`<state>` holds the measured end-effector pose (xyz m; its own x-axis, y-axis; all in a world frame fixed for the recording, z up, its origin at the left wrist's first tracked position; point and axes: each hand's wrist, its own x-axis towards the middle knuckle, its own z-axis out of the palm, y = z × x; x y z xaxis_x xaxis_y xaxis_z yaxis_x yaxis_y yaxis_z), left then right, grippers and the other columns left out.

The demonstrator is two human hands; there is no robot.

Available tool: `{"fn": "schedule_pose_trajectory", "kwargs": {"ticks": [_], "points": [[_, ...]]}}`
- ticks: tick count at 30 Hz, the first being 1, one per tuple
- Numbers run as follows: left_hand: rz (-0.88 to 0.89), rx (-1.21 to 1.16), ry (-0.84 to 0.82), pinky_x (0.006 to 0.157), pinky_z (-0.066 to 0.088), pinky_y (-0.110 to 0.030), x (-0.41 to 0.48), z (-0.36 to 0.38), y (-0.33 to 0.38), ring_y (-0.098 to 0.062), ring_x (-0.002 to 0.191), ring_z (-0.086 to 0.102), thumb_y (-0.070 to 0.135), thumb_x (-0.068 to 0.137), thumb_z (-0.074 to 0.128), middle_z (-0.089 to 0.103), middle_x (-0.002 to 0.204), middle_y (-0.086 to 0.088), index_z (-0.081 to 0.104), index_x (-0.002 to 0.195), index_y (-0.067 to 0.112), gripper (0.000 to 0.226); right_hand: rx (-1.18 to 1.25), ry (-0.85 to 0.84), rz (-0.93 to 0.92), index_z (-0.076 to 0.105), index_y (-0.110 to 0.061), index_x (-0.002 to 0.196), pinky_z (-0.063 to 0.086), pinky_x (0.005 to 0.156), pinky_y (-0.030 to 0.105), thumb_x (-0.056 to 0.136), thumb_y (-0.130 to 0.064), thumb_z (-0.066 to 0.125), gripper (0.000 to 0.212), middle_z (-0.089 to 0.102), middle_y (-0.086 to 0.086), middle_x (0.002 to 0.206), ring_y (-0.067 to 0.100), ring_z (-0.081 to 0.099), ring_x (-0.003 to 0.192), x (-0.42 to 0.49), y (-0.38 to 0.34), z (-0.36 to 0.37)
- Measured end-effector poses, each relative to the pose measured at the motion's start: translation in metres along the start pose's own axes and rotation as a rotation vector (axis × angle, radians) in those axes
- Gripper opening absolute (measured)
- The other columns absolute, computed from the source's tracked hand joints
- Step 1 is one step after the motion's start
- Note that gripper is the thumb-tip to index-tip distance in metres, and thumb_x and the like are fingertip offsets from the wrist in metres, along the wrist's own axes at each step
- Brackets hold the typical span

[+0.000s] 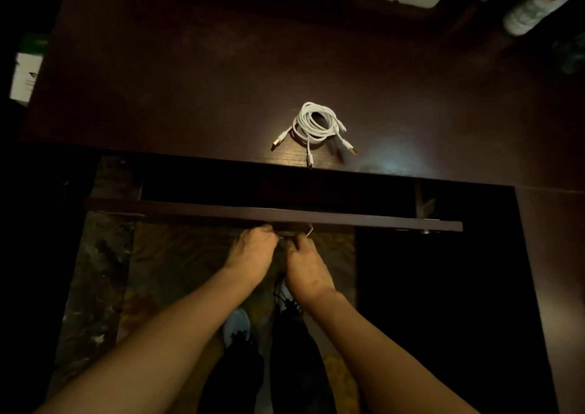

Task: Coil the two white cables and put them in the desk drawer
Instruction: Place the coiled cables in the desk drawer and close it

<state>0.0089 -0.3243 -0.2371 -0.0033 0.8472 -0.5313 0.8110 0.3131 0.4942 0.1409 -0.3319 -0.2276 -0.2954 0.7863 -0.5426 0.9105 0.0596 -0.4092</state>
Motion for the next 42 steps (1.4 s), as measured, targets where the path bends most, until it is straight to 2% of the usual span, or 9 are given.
{"fn": "schedule_pose_trajectory", "kwargs": {"ticks": [3, 8, 14, 19, 25, 29, 35, 39, 42], "points": [[-0.098, -0.05, -0.053, 0.097, 0.046, -0.042, -0.012, 0.003, 0.004, -0.032, 0.114, 0.057, 0.018, 0.098, 0.043, 0.064, 0.123, -0.012, 0.065, 0.116, 0.012, 0.029, -0.007, 0.01, 0.038, 0.042, -0.009, 0.138, 0.041, 0.102, 0.036, 0.099, -0.009, 0.037, 0.039, 0.039, 0.011, 0.141, 0.027, 0.044, 0.127, -0.008, -0.003, 0.008], [-0.258, -0.172, -0.123, 0.098, 0.045, -0.039, -0.036, 0.017, -0.001, -0.033, 0.116, 0.057, 0.028, 0.094, 0.047, 0.065, 0.126, -0.01, 0.066, 0.119, 0.022, 0.032, -0.168, 0.025, -0.012, 0.04, 0.003, 0.141, 0.022, 0.119, 0.039, 0.096, -0.009, 0.046, 0.047, 0.032, 0.021, 0.15, 0.037, 0.022, 0.142, -0.037, -0.002, 0.031], [-0.075, 0.138, -0.308, 0.084, 0.042, -0.029, -0.067, 0.043, -0.024, -0.029, 0.109, 0.06, 0.029, 0.097, 0.043, 0.064, 0.123, -0.004, 0.065, 0.11, 0.024, 0.026, -0.195, -0.104, -0.015, 0.05, 0.002, 0.134, 0.033, 0.115, 0.044, 0.097, -0.011, 0.045, 0.039, 0.038, 0.02, 0.145, 0.037, 0.028, 0.139, -0.069, -0.003, 0.044], [0.059, 0.37, -0.361, 0.09, 0.052, -0.039, -0.086, 0.032, -0.013, -0.029, 0.109, 0.061, 0.019, 0.096, 0.047, 0.06, 0.124, -0.007, 0.061, 0.119, 0.02, 0.026, -0.109, -0.224, 0.058, 0.055, -0.007, 0.132, 0.038, 0.112, 0.046, 0.092, -0.013, 0.056, 0.04, 0.037, 0.013, 0.148, 0.031, 0.034, 0.139, -0.085, -0.002, 0.027], [0.134, 0.403, -0.648, 0.088, 0.054, -0.04, -0.11, -0.045, 0.034, -0.028, 0.105, 0.063, 0.03, 0.094, 0.056, 0.064, 0.12, -0.009, 0.063, 0.122, 0.019, 0.032, -0.115, -0.333, 0.103, 0.061, -0.01, 0.115, 0.052, 0.084, 0.039, 0.09, -0.016, 0.055, 0.026, 0.06, 0.015, 0.121, 0.031, 0.061, 0.106, -0.1, -0.024, -0.031], [0.192, 0.35, -0.432, 0.085, 0.055, -0.038, -0.11, -0.114, 0.075, -0.024, 0.098, 0.067, 0.034, 0.092, 0.057, 0.072, 0.11, -0.006, 0.072, 0.106, 0.02, 0.025, -0.122, -0.296, 0.099, 0.068, -0.012, 0.113, 0.049, 0.079, 0.036, 0.093, -0.021, 0.051, 0.028, 0.068, 0.011, 0.111, 0.029, 0.064, 0.099, -0.108, -0.043, -0.108], [0.191, 0.083, -0.017, 0.079, 0.056, -0.033, -0.072, -0.18, 0.117, -0.023, 0.084, 0.07, 0.024, 0.089, 0.057, 0.075, 0.092, -0.005, 0.074, 0.09, 0.022, 0.018, 0.143, 0.137, 0.046, 0.074, -0.011, 0.094, 0.052, 0.081, 0.035, 0.088, -0.019, 0.052, 0.024, 0.074, 0.015, 0.098, 0.033, 0.068, 0.096, -0.073, -0.054, -0.208], [0.124, -0.002, 0.187, 0.078, 0.053, -0.032, -0.017, -0.193, 0.134, -0.025, 0.092, 0.069, 0.026, 0.089, 0.061, 0.075, 0.096, -0.004, 0.073, 0.095, 0.022, 0.014, 0.33, 0.443, 0.076, 0.071, -0.008, 0.111, 0.054, 0.089, 0.037, 0.09, -0.016, 0.055, 0.028, 0.074, 0.016, 0.108, 0.033, 0.068, 0.101, -0.024, -0.049, -0.238], [0.055, 0.036, 0.312, 0.079, 0.054, -0.036, 0.032, -0.192, 0.14, -0.027, 0.097, 0.067, 0.037, 0.089, 0.061, 0.073, 0.101, -0.004, 0.068, 0.101, 0.019, 0.023, 0.394, 0.457, 0.111, 0.069, -0.006, 0.117, 0.051, 0.091, 0.031, 0.091, -0.015, 0.055, 0.032, 0.073, 0.016, 0.113, 0.028, 0.069, 0.103, 0.022, -0.034, -0.243]]}}
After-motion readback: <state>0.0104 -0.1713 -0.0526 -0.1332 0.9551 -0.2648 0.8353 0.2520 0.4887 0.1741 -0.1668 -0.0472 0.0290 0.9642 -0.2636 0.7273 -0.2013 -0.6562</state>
